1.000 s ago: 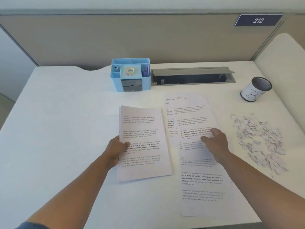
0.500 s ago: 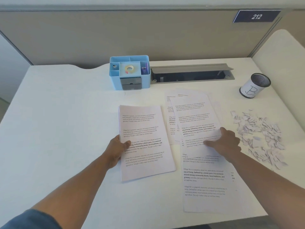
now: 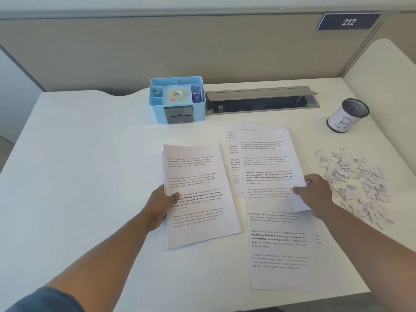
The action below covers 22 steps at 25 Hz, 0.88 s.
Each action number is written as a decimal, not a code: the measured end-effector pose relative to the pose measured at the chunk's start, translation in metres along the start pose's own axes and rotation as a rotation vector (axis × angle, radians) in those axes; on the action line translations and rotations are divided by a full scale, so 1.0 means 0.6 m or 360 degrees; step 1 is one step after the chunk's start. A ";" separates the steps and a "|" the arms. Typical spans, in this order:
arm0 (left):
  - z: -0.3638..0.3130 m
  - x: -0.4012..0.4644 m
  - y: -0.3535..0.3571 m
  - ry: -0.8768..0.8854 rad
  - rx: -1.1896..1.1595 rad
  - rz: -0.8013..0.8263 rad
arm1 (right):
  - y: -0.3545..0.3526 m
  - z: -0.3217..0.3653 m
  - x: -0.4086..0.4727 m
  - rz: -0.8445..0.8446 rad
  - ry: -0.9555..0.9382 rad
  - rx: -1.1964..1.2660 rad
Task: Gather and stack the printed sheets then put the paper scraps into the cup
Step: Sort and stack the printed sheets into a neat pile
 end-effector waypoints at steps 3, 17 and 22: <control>0.000 0.002 -0.002 -0.0001 0.0008 0.0019 | -0.003 0.012 -0.009 -0.0014 -0.0016 0.0133; 0.000 0.001 -0.008 -0.0048 -0.0042 0.0115 | 0.056 0.057 -0.108 0.0623 -0.0005 0.0828; -0.007 -0.008 -0.007 -0.0064 -0.0101 0.0140 | 0.127 0.064 -0.168 0.0833 -0.0023 0.0763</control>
Point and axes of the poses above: each hand's wrist, its own x-axis towards the middle knuckle, its own y-axis out of the palm, z = x × y, the point moved 2 cm from there along x, towards the middle knuckle, and after that the axes turned 5 degrees about y, right-handed, at the moved point
